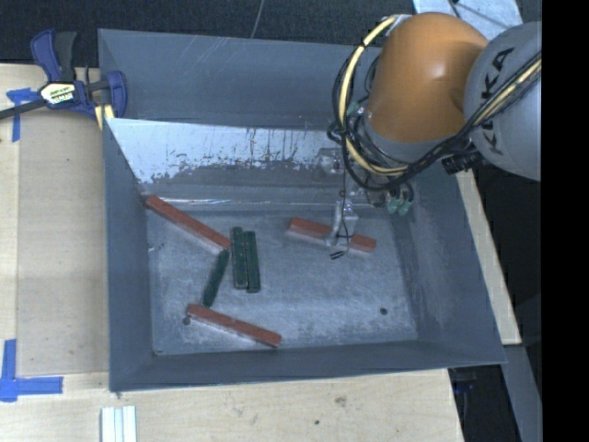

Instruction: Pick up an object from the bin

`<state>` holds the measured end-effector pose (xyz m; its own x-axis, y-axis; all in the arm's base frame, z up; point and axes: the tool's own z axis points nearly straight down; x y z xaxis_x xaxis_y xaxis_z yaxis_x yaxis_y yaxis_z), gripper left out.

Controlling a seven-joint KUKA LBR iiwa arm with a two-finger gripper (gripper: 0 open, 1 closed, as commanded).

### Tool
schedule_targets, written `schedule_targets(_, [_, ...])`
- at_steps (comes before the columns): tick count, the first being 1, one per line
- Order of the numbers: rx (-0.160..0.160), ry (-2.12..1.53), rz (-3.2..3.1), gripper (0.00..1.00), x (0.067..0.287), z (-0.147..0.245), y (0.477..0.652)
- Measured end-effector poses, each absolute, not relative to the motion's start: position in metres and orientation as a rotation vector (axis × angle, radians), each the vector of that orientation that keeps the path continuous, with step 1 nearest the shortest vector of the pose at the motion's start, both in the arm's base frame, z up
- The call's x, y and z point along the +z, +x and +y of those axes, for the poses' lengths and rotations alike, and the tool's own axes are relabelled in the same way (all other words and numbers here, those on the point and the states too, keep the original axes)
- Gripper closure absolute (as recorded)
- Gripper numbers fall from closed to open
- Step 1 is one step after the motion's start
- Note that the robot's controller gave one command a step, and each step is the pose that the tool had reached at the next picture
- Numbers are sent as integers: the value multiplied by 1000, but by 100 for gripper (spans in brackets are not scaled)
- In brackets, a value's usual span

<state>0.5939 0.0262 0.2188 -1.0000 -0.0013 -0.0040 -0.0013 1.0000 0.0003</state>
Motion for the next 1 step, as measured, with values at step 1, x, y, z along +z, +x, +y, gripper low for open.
schedule_targets(1, [0,1,3134,0,141,-6,609])
